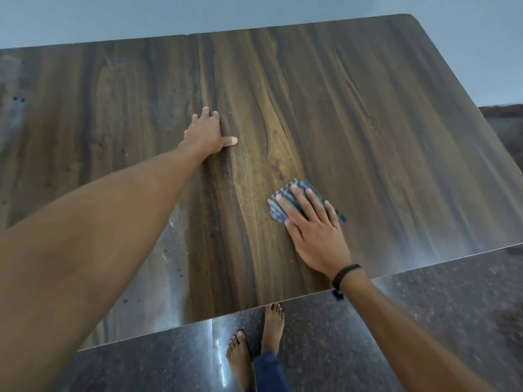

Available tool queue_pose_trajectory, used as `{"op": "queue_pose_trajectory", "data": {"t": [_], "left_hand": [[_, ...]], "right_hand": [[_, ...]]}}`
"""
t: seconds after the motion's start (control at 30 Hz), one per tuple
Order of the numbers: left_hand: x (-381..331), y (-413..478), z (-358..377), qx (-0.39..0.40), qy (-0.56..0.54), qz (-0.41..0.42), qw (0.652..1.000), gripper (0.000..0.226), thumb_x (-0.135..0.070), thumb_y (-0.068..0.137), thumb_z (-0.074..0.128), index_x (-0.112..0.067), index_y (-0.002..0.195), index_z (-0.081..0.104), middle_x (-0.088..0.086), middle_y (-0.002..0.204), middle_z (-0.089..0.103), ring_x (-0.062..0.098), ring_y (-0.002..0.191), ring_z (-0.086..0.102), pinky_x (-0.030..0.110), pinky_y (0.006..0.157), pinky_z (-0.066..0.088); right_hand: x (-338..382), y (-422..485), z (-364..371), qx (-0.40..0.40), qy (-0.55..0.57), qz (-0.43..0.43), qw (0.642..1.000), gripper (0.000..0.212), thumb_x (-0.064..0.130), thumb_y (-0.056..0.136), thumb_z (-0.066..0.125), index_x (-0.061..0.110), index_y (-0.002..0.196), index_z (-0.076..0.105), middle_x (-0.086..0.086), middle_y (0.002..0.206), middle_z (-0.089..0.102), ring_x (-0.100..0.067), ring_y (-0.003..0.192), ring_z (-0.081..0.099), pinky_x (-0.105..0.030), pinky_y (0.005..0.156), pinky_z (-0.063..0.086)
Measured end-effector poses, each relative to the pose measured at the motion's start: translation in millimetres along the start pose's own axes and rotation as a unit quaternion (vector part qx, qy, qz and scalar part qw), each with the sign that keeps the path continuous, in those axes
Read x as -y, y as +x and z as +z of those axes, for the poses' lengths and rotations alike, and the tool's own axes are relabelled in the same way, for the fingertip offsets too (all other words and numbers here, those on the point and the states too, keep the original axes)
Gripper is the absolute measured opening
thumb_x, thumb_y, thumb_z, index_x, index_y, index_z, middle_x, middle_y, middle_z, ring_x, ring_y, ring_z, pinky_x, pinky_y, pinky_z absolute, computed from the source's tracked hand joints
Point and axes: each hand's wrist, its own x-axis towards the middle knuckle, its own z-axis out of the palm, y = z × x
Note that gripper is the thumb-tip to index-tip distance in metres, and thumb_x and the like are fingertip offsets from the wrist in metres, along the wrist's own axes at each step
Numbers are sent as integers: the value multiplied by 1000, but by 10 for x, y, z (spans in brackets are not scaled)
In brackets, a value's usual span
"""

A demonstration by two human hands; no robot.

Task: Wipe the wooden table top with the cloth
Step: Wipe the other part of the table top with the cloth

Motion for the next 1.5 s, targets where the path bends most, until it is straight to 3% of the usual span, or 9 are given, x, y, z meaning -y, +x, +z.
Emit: {"op": "queue_pose_trajectory", "data": {"t": [0.2,0.3,0.57,0.73,0.87,1.03,1.17,1.3,1.5], "left_hand": [[80,-36,-184,117,-11,-1,993,149,-86,40,60,-15,156,0,5,163,-12,33,149,-8,55,117,13],[110,-25,-137,124,24,11,992,150,-79,42,69,-16,156,-5,5,162,-15,33,149,-10,54,117,12],[138,9,-72,122,39,11,992,147,-65,51,82,-18,155,-10,4,161,-20,30,148,-14,57,118,12],[112,17,-106,140,32,0,990,156,-71,37,76,-19,155,-12,3,161,-22,31,148,-16,58,117,12],[111,11,-89,144,28,-7,989,158,-72,34,76,-21,154,-13,-1,160,-24,28,148,-17,61,116,13],[76,-8,-133,148,32,-8,988,156,-70,35,74,-19,154,-13,2,160,-23,30,147,-16,58,117,11],[84,-30,-112,139,36,3,990,146,-63,52,81,-18,155,-12,3,161,-23,30,148,-16,57,118,11],[90,-8,-117,136,37,-2,990,146,-64,52,82,-18,155,-12,2,161,-22,30,148,-16,57,118,12],[131,4,-69,120,32,6,992,151,-68,45,81,-18,155,-10,2,161,-21,29,148,-14,61,116,14]], "right_hand": [[72,39,-44,-18,14,137,990,54,38,107,27,46,157,8,10,168,-4,-20,155,-5,-50,123,0],[274,-345,162,-13,-8,16,1000,53,40,106,22,51,155,5,12,168,0,-17,155,-4,-48,123,2],[47,-760,172,-15,-21,31,999,52,43,106,17,51,155,2,15,167,-4,-13,154,-8,-44,124,-1],[-74,-572,37,-45,0,182,982,52,36,108,28,45,156,11,10,166,0,-18,155,0,-52,124,9],[24,-704,180,-19,-41,13,999,51,42,106,18,46,157,12,10,168,4,-16,155,-2,-46,124,5],[100,12,-6,-15,8,134,991,54,41,107,21,48,157,2,9,167,-7,-17,153,-12,-53,124,4],[289,-339,210,-7,-17,-38,999,52,40,107,21,48,157,10,12,168,6,-15,155,-1,-51,124,12],[263,67,76,-13,12,104,994,54,37,107,26,45,158,9,8,168,-2,-19,154,-6,-54,124,7],[367,-69,184,-2,-16,-49,999,53,39,106,23,49,156,10,13,167,4,-15,154,0,-50,123,9]]}}
